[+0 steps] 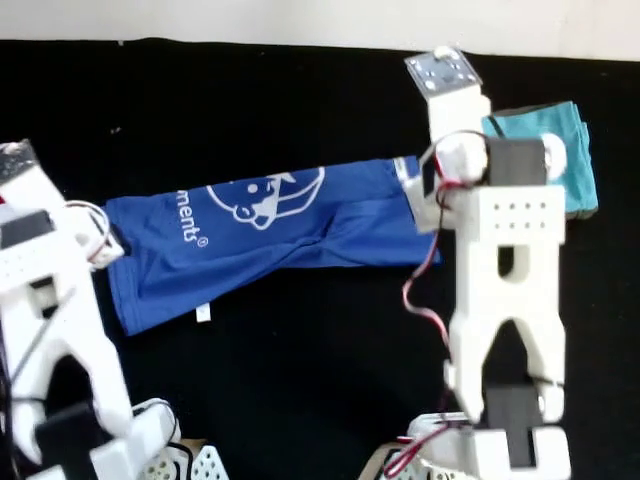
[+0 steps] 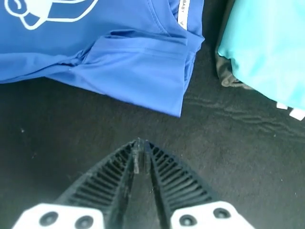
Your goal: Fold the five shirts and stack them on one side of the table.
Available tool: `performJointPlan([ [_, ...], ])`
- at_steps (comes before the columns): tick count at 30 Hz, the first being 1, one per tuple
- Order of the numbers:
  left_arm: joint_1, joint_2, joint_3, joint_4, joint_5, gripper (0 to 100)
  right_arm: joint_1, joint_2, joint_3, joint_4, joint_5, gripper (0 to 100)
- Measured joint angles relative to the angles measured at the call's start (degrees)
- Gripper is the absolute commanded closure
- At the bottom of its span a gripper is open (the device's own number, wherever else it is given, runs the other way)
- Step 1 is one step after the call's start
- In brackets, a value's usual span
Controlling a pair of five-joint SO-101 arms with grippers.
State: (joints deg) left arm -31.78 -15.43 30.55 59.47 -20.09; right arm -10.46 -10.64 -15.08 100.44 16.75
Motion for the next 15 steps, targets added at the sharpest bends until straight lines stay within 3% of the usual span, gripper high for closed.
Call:
performJointPlan([
  [15, -0.3, 38.3, -23.8, 0.1, -1.7, 78, 0.0, -14.0, 8.4, 0.0, 0.0, 97.9],
])
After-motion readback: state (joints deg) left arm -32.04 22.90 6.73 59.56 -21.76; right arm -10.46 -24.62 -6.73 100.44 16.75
